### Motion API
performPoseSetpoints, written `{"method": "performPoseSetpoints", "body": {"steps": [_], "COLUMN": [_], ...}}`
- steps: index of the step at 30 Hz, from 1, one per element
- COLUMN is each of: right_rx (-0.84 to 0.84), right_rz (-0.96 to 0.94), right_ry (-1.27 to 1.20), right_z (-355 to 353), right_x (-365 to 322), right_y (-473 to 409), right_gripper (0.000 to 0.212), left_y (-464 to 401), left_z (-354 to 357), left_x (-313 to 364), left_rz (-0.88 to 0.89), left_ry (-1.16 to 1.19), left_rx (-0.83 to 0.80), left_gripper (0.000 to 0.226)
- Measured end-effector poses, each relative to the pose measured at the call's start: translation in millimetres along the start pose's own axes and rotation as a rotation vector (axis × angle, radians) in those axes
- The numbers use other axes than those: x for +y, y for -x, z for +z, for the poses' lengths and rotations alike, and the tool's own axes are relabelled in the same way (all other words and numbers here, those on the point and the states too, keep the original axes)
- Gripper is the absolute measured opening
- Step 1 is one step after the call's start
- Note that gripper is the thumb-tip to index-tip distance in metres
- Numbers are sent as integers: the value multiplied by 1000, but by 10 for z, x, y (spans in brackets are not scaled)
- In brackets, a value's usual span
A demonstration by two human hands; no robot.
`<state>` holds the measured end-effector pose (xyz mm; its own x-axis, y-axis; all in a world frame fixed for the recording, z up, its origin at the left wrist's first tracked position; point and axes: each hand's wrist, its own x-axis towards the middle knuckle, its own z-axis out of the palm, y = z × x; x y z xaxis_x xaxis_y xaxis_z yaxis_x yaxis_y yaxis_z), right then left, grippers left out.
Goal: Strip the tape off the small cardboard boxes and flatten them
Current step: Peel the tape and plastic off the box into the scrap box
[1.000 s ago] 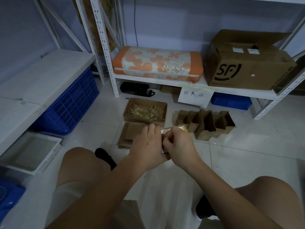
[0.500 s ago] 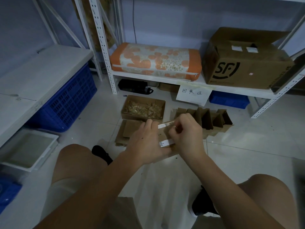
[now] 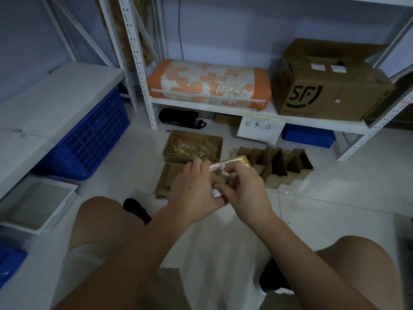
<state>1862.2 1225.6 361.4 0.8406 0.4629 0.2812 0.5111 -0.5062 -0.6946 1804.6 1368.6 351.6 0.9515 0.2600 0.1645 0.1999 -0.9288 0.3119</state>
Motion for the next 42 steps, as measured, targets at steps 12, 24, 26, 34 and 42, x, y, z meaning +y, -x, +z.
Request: {"method": "performPoseSetpoints", "body": {"steps": [12, 24, 26, 34, 42], "right_rx": [-54, -130, -121, -132, -204], "right_rz": [231, 81, 106, 326, 497], "right_ry": [-213, -273, -302, -312, -198], "right_z": [19, 66, 69, 59, 135], "right_x": [59, 132, 155, 340, 316], "right_y": [15, 65, 56, 43, 20], "right_gripper": [20, 31, 14, 18, 17], "left_y": [3, 26, 28, 70, 38], "left_z": [43, 35, 40, 80, 106], "left_x": [-8, 21, 17, -2, 11], "left_rz": [64, 113, 114, 140, 159], "left_ry": [-105, -144, -150, -191, -257], "left_rx": [46, 52, 48, 4, 6], "left_gripper": [81, 76, 77, 82, 75]}}
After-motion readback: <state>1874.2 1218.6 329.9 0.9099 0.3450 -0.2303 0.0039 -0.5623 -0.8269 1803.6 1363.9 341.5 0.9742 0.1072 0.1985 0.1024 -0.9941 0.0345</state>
